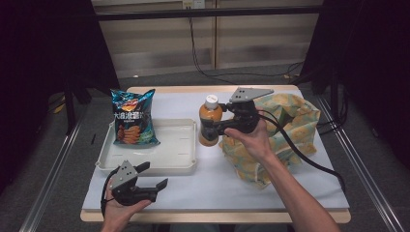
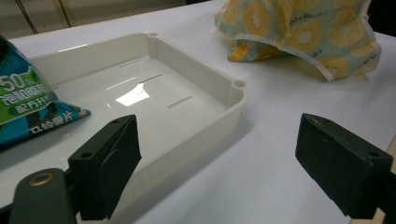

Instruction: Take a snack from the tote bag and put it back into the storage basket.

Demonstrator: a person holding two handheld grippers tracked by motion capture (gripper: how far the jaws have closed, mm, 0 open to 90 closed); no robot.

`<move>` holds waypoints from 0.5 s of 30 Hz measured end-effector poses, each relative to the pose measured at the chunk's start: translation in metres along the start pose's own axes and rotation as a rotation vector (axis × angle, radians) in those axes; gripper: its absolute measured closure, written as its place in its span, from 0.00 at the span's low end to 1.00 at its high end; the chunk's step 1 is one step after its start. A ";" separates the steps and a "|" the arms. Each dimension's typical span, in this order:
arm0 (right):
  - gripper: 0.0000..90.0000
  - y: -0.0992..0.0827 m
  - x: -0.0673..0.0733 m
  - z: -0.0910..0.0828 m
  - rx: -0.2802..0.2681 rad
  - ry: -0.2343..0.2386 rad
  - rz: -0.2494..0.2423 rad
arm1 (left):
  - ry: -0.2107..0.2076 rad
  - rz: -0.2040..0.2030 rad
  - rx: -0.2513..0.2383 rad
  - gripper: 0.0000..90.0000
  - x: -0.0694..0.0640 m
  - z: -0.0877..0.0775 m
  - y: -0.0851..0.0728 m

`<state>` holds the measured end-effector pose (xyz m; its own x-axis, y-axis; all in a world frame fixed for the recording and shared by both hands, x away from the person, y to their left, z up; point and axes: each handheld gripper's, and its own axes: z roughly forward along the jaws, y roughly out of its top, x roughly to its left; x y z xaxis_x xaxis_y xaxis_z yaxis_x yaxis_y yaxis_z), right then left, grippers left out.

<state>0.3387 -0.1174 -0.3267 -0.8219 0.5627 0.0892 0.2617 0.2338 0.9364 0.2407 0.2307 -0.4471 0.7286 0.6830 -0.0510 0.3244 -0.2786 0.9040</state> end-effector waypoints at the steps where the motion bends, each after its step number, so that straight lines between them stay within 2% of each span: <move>1: 0.36 0.000 0.001 0.003 0.001 0.004 0.004 | -0.003 -0.002 -0.005 0.15 0.001 -0.001 0.000; 8: 0.36 -0.002 0.012 0.027 0.014 0.032 0.007 | -0.001 -0.006 -0.014 0.15 0.002 -0.001 0.000; 15: 0.36 -0.016 0.014 0.049 0.046 0.045 0.024 | -0.003 -0.004 -0.016 0.16 0.004 -0.001 0.001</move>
<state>0.3484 -0.0743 -0.3568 -0.8367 0.5327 0.1273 0.3035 0.2576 0.9173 0.2434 0.2337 -0.4464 0.7290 0.6823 -0.0552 0.3174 -0.2654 0.9104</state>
